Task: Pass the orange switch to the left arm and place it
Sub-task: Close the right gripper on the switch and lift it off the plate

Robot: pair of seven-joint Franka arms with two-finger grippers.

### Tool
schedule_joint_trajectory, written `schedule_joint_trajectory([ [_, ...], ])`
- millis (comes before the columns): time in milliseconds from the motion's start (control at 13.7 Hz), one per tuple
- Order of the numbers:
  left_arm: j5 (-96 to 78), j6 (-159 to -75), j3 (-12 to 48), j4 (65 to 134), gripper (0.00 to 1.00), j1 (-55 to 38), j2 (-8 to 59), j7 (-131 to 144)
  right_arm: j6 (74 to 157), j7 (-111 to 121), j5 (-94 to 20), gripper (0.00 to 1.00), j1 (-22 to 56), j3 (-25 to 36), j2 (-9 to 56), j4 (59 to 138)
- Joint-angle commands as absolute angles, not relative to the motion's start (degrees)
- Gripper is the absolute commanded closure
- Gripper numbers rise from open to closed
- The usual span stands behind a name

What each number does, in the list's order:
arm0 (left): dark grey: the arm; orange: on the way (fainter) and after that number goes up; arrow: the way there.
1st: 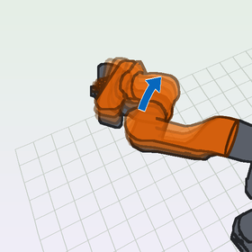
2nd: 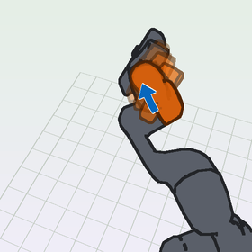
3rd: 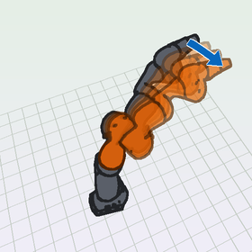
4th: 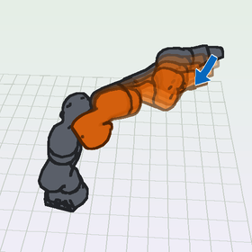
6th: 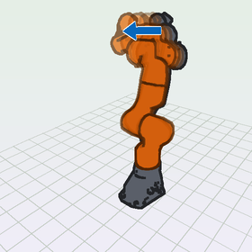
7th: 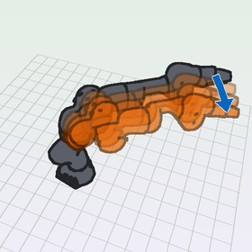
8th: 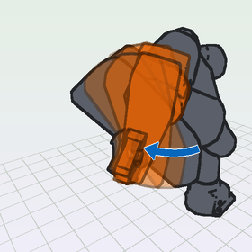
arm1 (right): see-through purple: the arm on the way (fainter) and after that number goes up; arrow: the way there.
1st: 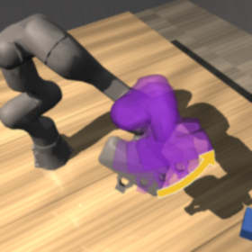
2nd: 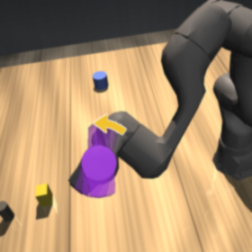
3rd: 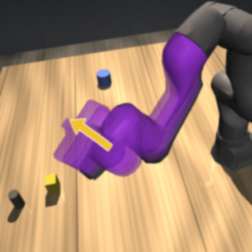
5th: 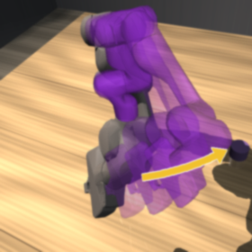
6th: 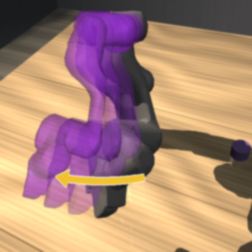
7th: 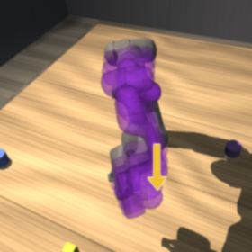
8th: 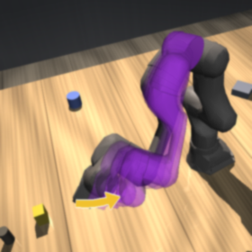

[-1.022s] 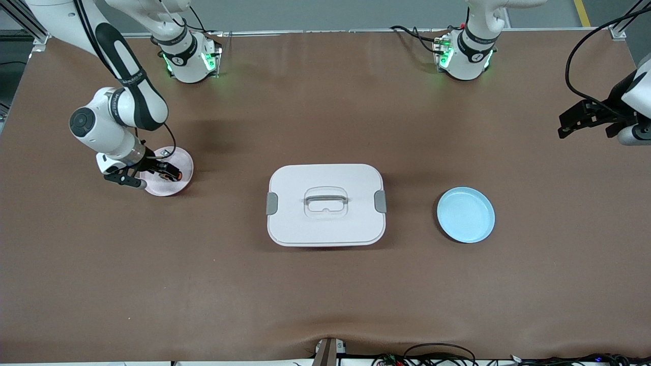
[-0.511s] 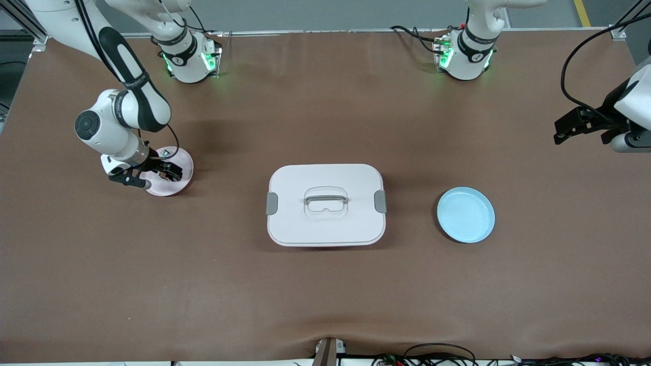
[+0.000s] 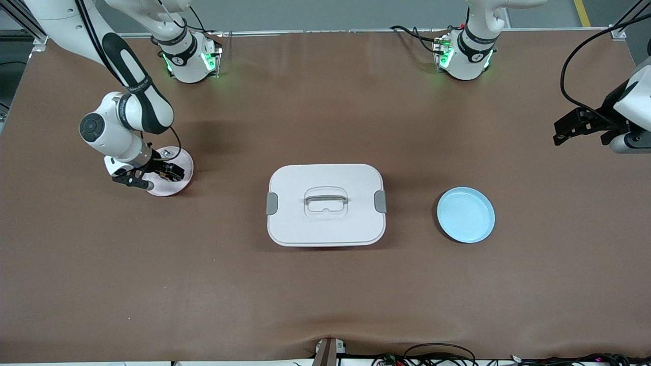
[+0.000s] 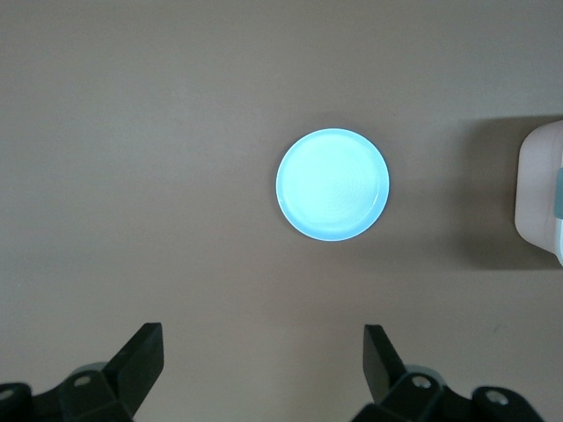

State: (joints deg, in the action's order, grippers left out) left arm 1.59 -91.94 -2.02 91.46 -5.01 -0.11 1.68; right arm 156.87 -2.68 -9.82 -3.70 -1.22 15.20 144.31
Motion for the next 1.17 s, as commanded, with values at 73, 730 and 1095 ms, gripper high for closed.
schedule_joint_trajectory([
  [73, 0.8, -92.0, -2.0, 90.9, 0.0, -5.0, -0.2, 1.4, 156.2, -2.6, -10.0, 1.0, -3.6, -1.1, 15.4, 143.5],
  [730, 0.7, -93.0, -2.0, 90.4, 0.0, -5.0, 0.8, 1.6, 111.3, -16.1, -18.0, 1.0, -5.7, -1.1, 7.0, 123.4],
  [1095, 0.7, -93.0, -1.9, 90.4, 0.0, -4.8, 0.6, 1.6, 96.3, -37.5, -27.4, 1.0, 0.1, -1.8, 7.1, 109.4],
])
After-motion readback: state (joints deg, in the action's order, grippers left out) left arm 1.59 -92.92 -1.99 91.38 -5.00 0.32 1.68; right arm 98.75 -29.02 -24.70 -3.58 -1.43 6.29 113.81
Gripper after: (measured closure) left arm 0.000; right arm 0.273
